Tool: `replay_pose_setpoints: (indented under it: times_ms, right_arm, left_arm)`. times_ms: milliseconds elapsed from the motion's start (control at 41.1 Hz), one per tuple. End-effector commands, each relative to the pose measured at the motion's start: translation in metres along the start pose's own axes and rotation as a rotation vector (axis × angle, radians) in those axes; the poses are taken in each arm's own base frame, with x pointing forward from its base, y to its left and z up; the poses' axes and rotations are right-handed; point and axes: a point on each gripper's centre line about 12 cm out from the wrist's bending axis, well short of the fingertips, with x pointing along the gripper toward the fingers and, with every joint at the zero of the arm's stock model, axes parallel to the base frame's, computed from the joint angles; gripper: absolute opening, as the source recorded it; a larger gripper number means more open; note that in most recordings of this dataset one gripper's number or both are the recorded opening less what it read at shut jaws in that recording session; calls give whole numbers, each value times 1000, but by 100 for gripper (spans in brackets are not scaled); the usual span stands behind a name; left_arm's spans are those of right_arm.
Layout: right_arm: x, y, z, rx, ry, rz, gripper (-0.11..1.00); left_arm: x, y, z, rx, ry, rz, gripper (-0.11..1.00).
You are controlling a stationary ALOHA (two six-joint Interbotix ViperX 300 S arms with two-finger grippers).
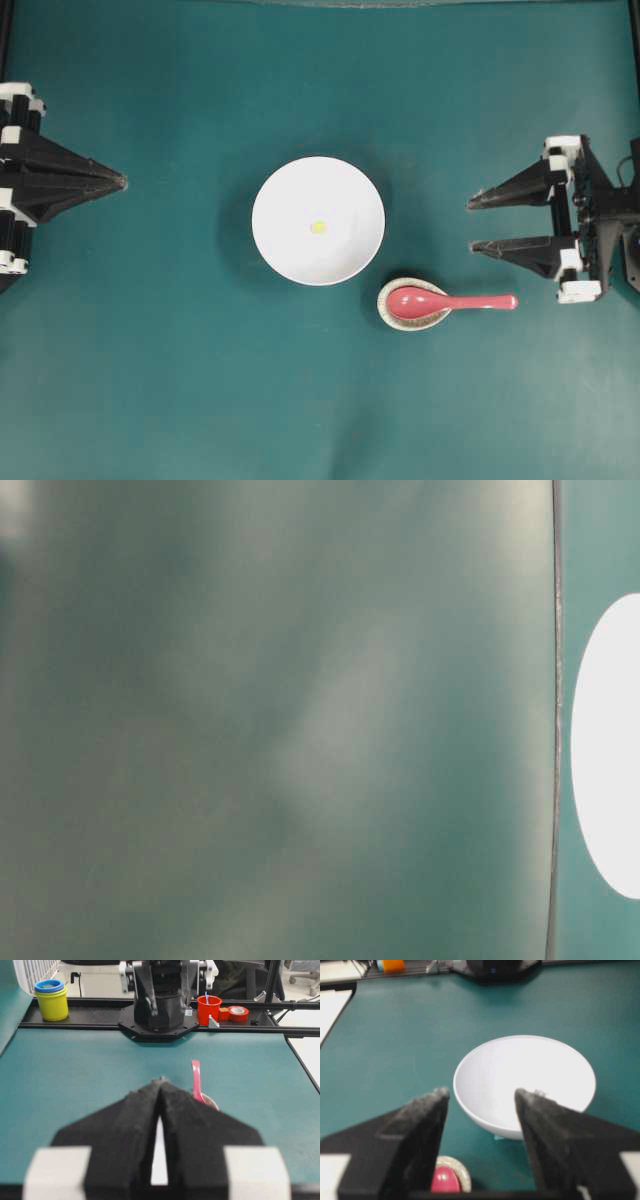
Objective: Scoop the yellow hexagonal prism block from the bowl with a spoon using the right arm.
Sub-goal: 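Move the right gripper left toward the pink spoon handle, then close the right gripper on the pink spoon handle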
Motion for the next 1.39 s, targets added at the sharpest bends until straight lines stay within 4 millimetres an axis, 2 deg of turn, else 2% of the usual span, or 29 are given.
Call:
replay_pose_setpoints:
  times_ms: [0,365,730,998,1364]
  right_arm:
    - [4,4,-7,12,-22,7,61]
    - [3,18,-49,36,-12,20,61]
    - [4,36,-87,16,74,23,61]
    - [0,38,-108,35,123,21,61]
    - [5,36,-132,26,183,0,61]
  left_arm:
    - [2,0,11,3,-29,1,0]
    - [3,0,10,14,-21,1,0]
    - [2,0,11,19,-23,1,0]
    - [3,0,10,20,-21,1,0]
    - [3,3,8,21,-14,16,0]
